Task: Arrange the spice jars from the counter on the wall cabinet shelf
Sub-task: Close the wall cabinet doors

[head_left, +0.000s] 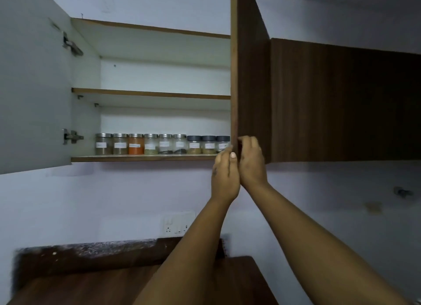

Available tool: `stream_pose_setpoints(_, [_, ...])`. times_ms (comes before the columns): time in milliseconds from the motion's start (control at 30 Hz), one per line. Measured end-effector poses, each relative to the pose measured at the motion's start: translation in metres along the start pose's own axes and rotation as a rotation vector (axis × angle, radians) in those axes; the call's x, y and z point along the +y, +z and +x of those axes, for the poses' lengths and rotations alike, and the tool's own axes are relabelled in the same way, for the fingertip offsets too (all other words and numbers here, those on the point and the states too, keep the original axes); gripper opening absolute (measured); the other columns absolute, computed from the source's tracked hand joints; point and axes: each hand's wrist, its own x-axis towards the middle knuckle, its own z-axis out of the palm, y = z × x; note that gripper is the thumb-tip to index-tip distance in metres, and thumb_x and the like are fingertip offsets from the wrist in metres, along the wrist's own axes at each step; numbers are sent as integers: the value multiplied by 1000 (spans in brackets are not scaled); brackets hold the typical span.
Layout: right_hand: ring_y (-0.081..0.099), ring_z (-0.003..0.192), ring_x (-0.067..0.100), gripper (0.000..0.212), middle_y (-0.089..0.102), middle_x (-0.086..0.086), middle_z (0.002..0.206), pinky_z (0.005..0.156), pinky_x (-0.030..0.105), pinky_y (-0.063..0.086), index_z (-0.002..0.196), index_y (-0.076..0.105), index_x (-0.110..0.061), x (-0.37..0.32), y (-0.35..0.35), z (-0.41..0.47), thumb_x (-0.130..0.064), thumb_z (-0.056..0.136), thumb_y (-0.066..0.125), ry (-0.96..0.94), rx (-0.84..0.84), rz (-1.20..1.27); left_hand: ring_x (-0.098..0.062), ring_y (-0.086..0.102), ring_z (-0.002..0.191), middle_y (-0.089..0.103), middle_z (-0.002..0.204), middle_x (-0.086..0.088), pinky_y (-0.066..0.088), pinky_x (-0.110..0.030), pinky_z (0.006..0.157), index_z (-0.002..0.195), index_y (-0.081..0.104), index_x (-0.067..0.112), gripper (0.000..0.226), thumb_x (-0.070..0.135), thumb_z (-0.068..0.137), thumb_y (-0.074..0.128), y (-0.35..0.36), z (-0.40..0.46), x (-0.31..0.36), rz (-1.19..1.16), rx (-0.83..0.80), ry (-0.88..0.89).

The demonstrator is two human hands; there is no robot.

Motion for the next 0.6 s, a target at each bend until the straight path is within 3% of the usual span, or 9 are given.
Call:
stream_pose_setpoints(67, [53, 114, 25, 34, 52, 12, 128, 89, 31, 49, 130, 51, -7, -3, 33, 3, -18, 98, 49, -50, -37, -58, -11, 47, 129, 45, 146, -4, 37, -20, 105, 143, 46, 13, 42, 28, 106, 31, -15, 15, -21, 35, -18, -24])
stream_pose_setpoints(167, [44, 129, 25, 49, 43, 9, 142, 102, 39, 46, 144, 40, -11, -7, 83, 7, -23, 98, 50, -79, -92, -98, -10, 47, 128, 45, 146, -4, 35, -13, 101, 144, 46, 14, 44, 32, 106, 30, -35, 37, -55, 87, 20, -49])
stream_pose_setpoints(300, [25, 146, 22, 57, 27, 5, 158, 118, 41, 27, 153, 26, -19, -1, 143, 15, -31, 101, 44, -99, -187, -98, -17, 37, 134, 41, 145, 0, 37, -36, 110, 141, 49, 19, 50, 44, 103, 28, -51, 63, -103, 248, 80, -55])
stream_pose_setpoints(367, [18, 149, 20, 61, 19, 3, 162, 121, 38, 19, 155, 20, -23, 5, 170, 22, -34, 101, 45, -133, -223, -137, -19, 38, 132, 40, 140, 1, 40, -38, 108, 139, 51, 18, 50, 45, 103, 29, -58, 79, -124, 271, 96, -89])
stream_pose_setpoints(533, [23, 148, 21, 72, 26, 2, 160, 115, 45, 28, 153, 29, -21, 7, 240, 40, -32, 91, 63, -159, -261, -326, -19, 54, 118, 48, 129, -5, 46, -42, 104, 130, 56, 18, 44, 46, 102, 37, -75, 127, -180, 49, 108, -286])
stream_pose_setpoints(600, [16, 150, 21, 75, 20, 2, 162, 116, 46, 24, 155, 21, -20, 10, 266, 49, -32, 92, 60, -114, -292, -357, -21, 54, 119, 48, 130, -4, 46, -47, 104, 127, 54, 21, 42, 49, 101, 37, -80, 144, -204, 13, 82, -327])
